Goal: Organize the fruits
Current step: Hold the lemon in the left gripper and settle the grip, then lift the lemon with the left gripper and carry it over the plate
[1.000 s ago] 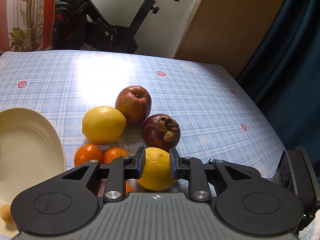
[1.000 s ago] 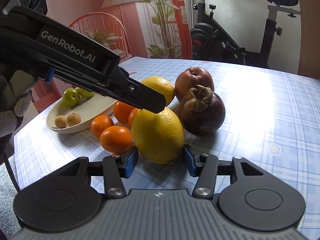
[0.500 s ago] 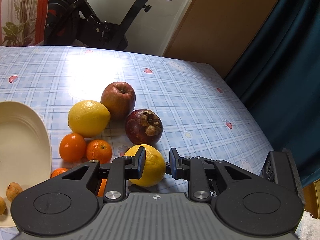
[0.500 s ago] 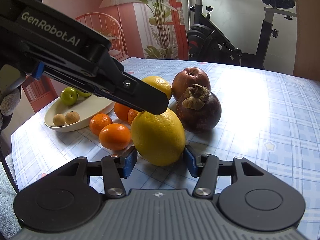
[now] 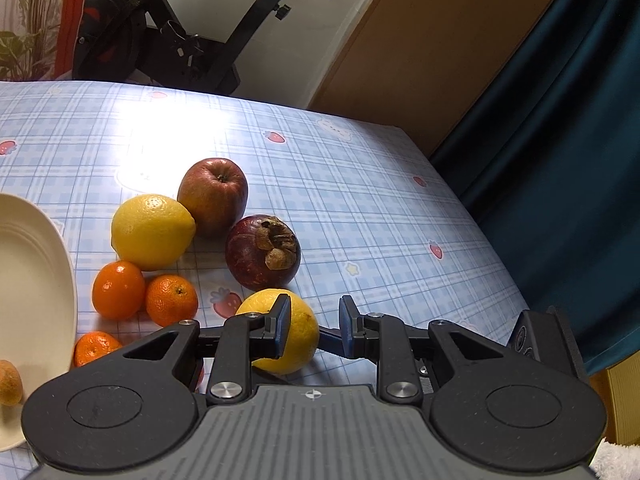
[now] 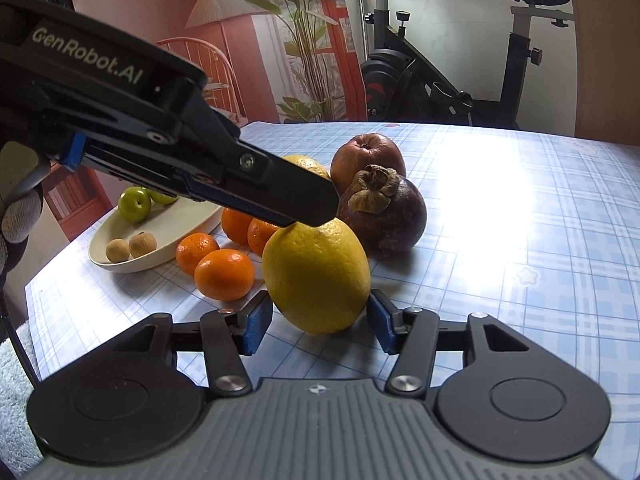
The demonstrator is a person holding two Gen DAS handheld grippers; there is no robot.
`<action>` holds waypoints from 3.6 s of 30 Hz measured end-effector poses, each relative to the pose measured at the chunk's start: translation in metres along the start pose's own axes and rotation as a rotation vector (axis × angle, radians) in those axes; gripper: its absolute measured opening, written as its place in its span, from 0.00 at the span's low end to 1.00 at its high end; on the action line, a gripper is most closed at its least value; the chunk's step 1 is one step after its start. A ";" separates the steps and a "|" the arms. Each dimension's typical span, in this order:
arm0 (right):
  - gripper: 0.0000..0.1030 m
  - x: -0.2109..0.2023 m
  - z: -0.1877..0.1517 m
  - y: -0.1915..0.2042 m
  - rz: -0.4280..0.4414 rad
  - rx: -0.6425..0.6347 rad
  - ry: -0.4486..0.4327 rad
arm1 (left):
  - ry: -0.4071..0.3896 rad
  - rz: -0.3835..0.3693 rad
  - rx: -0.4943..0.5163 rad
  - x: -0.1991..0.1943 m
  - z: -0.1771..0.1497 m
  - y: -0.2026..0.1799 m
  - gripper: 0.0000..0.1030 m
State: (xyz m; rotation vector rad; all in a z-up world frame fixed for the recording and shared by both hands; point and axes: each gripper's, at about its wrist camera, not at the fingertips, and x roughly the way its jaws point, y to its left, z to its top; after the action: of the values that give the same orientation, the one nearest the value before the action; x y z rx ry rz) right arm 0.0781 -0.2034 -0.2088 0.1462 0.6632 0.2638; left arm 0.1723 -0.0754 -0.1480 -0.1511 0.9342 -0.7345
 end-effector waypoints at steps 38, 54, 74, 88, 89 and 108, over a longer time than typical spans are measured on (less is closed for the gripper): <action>0.53 -0.009 -0.004 -0.003 -0.037 0.010 -0.032 | 0.000 -0.056 -0.028 0.005 0.002 0.002 0.26; 0.49 -0.009 -0.006 -0.007 -0.013 0.029 -0.018 | 0.003 0.022 -0.065 0.009 0.007 0.024 0.27; 0.49 -0.012 -0.008 -0.009 0.021 0.041 -0.025 | -0.004 0.000 -0.046 0.010 0.002 0.024 0.27; 0.49 -0.011 -0.008 -0.008 0.017 0.034 -0.024 | -0.019 0.024 -0.010 0.010 -0.001 0.019 0.28; 0.49 -0.011 -0.007 -0.007 0.013 0.030 -0.021 | -0.017 0.026 -0.012 0.010 -0.001 0.018 0.28; 0.49 0.023 0.089 0.073 0.132 -0.109 -0.024 | -0.177 0.123 -0.021 -0.103 0.035 0.065 0.28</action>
State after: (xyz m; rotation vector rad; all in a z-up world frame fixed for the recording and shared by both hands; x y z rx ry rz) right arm 0.1371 -0.1317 -0.1371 0.0883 0.6150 0.4235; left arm 0.1936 0.0325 -0.0847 -0.1731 0.7751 -0.5878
